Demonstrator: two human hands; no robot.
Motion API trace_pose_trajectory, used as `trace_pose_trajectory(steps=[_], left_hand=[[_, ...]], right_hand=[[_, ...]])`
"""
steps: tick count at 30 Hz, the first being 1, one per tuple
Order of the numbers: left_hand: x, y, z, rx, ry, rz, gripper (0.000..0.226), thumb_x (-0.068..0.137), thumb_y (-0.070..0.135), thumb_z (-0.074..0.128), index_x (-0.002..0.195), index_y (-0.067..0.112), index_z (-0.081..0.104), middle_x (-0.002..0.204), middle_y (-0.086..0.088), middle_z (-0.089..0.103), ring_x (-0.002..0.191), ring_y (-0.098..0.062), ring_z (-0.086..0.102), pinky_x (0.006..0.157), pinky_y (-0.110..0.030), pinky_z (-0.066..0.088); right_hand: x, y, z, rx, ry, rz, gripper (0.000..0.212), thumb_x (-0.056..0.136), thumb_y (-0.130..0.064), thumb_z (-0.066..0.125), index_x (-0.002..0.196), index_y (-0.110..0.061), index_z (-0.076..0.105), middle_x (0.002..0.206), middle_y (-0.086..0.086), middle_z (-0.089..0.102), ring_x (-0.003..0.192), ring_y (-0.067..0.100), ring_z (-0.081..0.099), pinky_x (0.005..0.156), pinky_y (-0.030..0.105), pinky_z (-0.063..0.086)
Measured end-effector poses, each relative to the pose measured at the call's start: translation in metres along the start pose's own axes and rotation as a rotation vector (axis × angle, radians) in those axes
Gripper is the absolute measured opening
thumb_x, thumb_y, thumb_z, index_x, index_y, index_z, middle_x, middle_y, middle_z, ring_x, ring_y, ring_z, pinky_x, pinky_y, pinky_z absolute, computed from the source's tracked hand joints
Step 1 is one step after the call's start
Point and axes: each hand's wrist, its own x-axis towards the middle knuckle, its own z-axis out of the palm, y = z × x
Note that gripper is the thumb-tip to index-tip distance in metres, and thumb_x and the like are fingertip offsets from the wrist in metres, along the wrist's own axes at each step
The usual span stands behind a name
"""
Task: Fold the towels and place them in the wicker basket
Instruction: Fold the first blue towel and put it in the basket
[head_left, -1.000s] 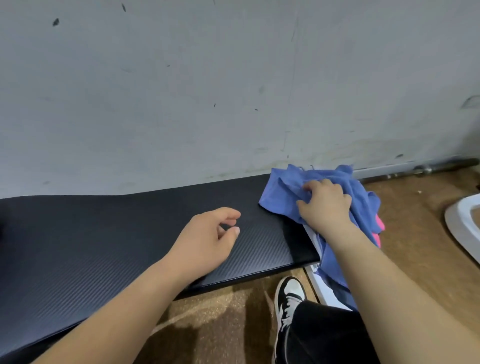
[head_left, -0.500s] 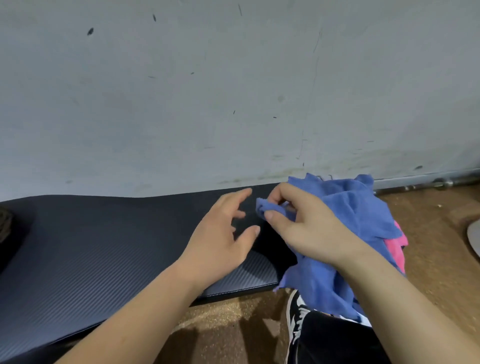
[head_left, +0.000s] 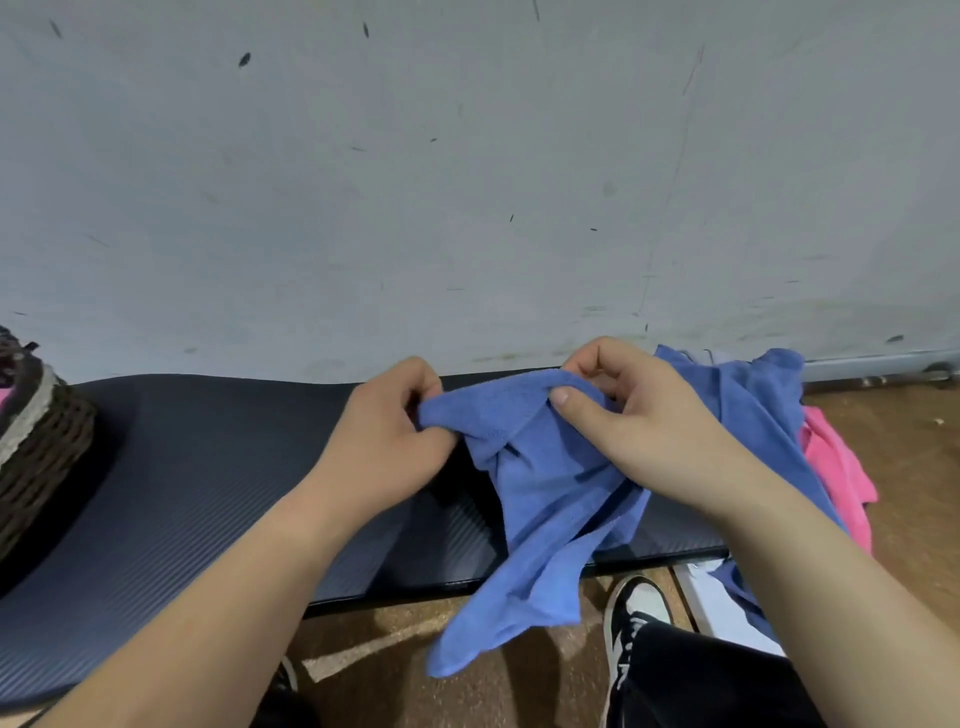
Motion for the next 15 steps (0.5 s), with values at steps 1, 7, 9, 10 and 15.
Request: trace_pose_trajectory(steps=[1,7,9,10,15], left_hand=[[-0.001,0.0,-0.006,-0.014,0.056,-0.016,0.016,0.078,-0.003,0.059,0.076,0.01,0.051,0.06,0.006,0.052,0.052,-0.002,0.04,0.049,-0.015,0.035],[-0.008,-0.002,-0.034,-0.08,0.326,-0.099,0.015,0.096,0.02,0.064,0.087,0.008,0.06,0.077,-0.011,0.066,0.057,-0.003,0.051,0.052,-0.013,0.043],[-0.007,-0.008,-0.045,-0.091,0.356,-0.136,0.029,0.1,0.026,0.058,0.089,0.0,0.058,0.083,-0.023,0.062,0.06,-0.007,0.047,0.054,-0.018,0.041],[-0.008,-0.01,-0.051,-0.1,0.357,-0.161,0.032,0.102,0.028,0.056,0.091,-0.002,0.058,0.083,-0.025,0.059,0.062,-0.009,0.047,0.056,-0.022,0.041],[-0.028,-0.03,-0.09,0.021,0.329,-0.168,0.012,0.096,0.016,0.06,0.087,0.022,0.066,0.077,0.005,0.069,0.065,-0.006,0.062,0.063,-0.029,0.05]], right_hand=[[0.002,0.003,0.002,-0.031,0.021,0.001,0.01,0.097,-0.027,0.067,0.093,-0.019,0.063,0.084,0.011,0.072,0.077,0.034,0.062,0.065,0.039,0.049],[0.009,0.013,0.015,-0.139,-0.216,0.148,0.052,0.094,-0.044,0.069,0.072,0.0,0.051,0.064,0.003,0.044,0.059,0.012,0.04,0.057,0.025,0.031],[0.011,0.013,0.016,0.075,-0.317,0.238,0.055,0.092,-0.041,0.071,0.079,0.008,0.05,0.072,0.007,0.046,0.069,0.018,0.043,0.065,0.032,0.031],[0.013,0.012,0.017,0.157,-0.328,0.25,0.053,0.089,-0.038,0.07,0.082,0.01,0.05,0.076,0.009,0.047,0.072,0.02,0.043,0.068,0.035,0.031],[0.019,0.013,0.039,0.048,0.037,0.102,0.026,0.099,-0.031,0.059,0.086,-0.009,0.061,0.076,0.009,0.057,0.072,0.016,0.052,0.067,0.035,0.04]])
